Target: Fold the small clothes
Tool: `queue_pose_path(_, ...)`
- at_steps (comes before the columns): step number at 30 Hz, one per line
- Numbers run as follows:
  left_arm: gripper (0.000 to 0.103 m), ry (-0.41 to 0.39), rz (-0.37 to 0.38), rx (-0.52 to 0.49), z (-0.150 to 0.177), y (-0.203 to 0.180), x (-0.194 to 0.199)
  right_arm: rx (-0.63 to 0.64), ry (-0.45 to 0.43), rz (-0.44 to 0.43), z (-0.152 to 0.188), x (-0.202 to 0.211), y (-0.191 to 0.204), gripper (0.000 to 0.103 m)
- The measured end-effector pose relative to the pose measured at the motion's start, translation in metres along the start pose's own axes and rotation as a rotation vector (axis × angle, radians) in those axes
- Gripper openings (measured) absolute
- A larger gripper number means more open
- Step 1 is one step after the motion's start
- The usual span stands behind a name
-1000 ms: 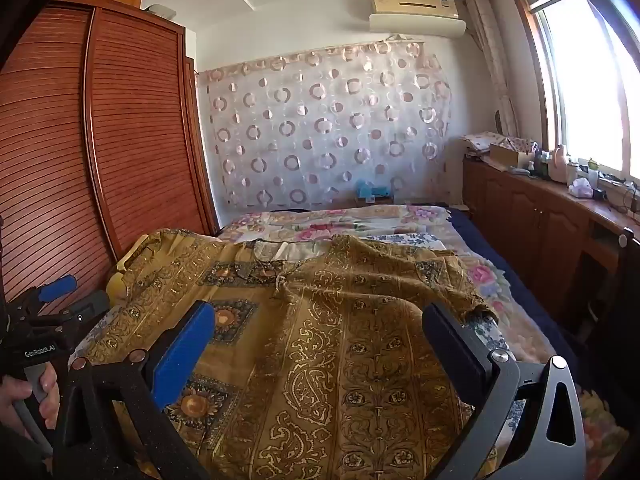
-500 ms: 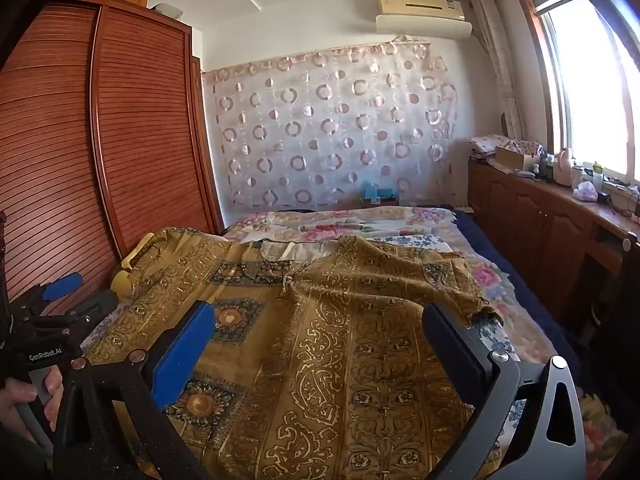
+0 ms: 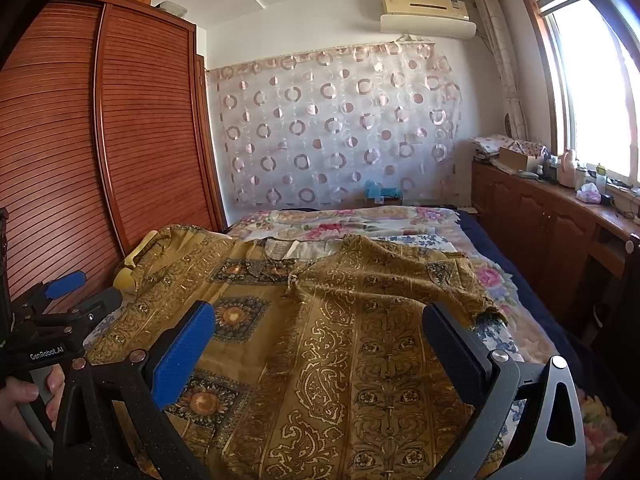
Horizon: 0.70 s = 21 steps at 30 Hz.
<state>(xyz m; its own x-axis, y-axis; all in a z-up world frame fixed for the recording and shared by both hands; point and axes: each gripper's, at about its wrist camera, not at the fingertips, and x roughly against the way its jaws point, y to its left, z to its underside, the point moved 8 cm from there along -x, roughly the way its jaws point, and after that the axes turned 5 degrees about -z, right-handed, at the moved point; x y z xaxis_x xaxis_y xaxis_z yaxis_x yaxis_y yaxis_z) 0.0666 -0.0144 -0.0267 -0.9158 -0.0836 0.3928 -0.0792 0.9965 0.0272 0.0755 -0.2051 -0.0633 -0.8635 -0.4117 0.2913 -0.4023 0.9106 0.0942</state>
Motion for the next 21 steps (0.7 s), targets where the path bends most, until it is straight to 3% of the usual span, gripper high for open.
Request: queue_pose_path(21,0.103,-0.009,0.008,-0.001,-0.0017,-0.0054,0.0024,0.001,-0.004,-0.003,0.0004,-0.0004,0.0010,0.103)
